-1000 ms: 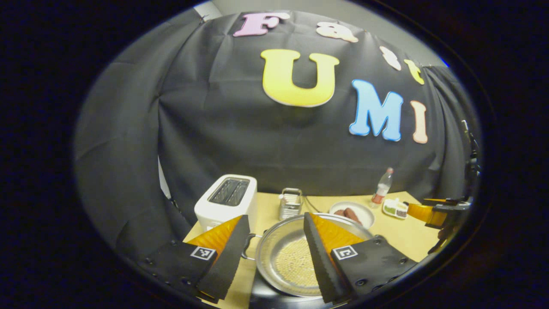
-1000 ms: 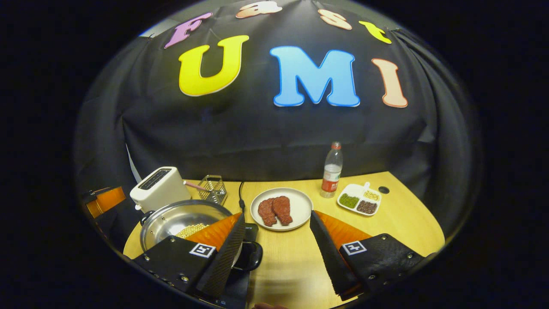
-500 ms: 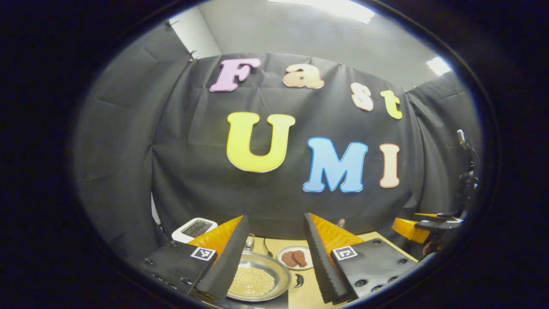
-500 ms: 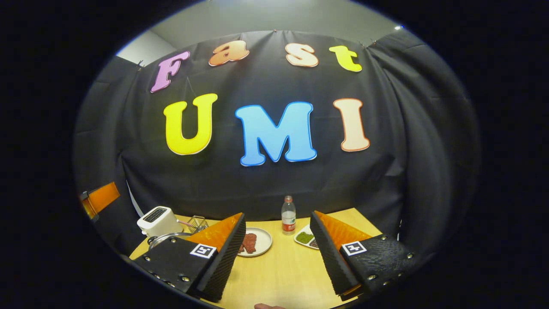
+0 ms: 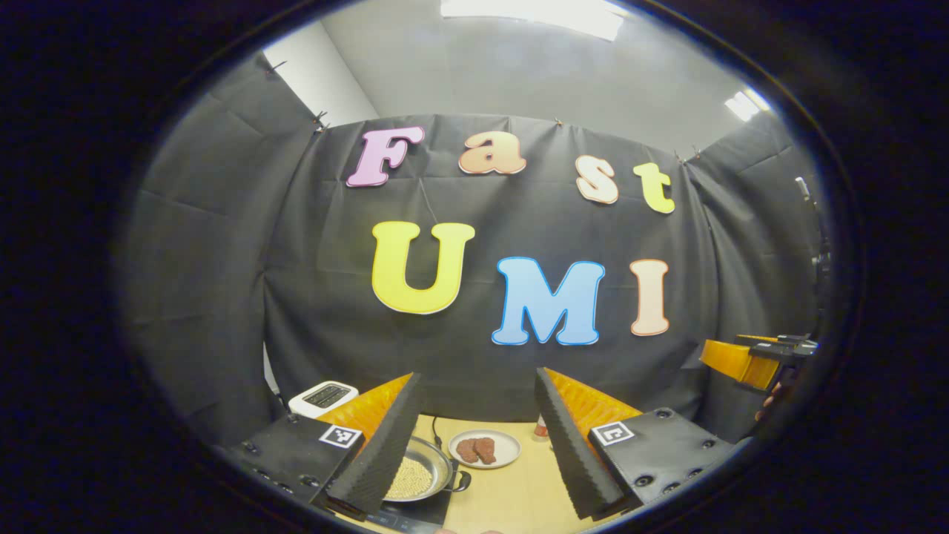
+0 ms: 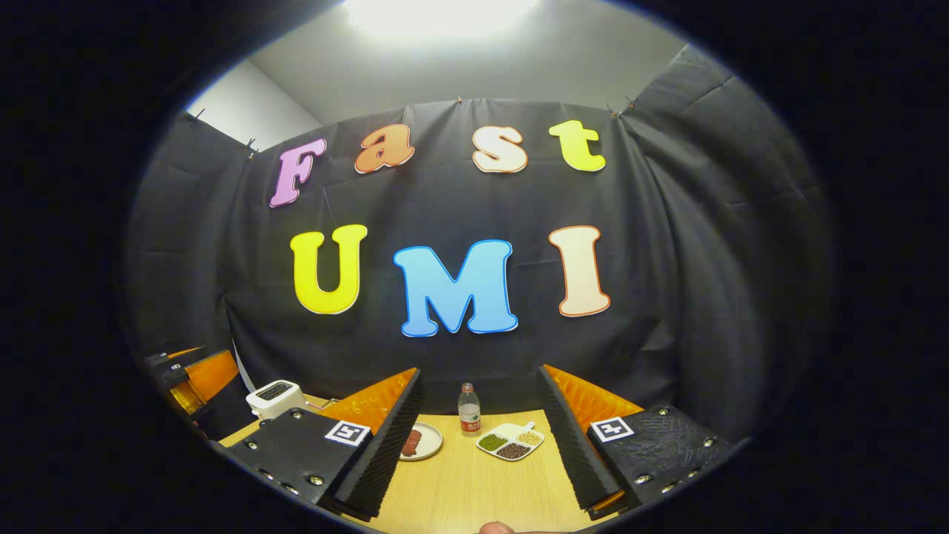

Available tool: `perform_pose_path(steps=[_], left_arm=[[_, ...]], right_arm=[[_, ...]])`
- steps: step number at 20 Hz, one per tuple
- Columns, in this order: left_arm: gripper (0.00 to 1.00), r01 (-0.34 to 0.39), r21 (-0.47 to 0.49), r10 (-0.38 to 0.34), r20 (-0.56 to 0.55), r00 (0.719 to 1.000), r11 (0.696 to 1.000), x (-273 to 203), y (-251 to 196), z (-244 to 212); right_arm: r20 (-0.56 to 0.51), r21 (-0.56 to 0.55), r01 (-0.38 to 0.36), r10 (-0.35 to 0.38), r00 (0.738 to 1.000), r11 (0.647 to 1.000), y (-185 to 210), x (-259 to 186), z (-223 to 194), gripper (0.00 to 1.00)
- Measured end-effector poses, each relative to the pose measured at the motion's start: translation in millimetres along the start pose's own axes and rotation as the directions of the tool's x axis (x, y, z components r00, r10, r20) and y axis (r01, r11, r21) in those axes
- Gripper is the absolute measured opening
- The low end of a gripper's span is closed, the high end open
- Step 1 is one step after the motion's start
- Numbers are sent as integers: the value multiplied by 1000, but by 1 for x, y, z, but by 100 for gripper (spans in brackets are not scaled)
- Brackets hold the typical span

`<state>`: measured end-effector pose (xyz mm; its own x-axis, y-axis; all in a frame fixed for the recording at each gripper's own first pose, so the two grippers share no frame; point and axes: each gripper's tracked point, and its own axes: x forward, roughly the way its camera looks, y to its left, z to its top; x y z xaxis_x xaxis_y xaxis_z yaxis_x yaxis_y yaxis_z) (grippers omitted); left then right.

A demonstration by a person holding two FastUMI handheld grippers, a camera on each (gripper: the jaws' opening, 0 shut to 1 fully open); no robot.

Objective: First push the handle of the pot to place it horizontally, then grasp the pot with both hands and set it on the induction cooktop.

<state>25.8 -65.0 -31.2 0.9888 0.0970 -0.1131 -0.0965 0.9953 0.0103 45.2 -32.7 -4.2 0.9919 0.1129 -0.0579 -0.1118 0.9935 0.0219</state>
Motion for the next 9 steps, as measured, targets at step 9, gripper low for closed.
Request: perform_pose_path(steps=[9], left_arm=[[99, 11, 9, -11, 3, 1000, 1000, -34, -31, -2]], right_arm=[[-21, 9, -35, 35, 999, 999, -14, -21, -6, 93]])
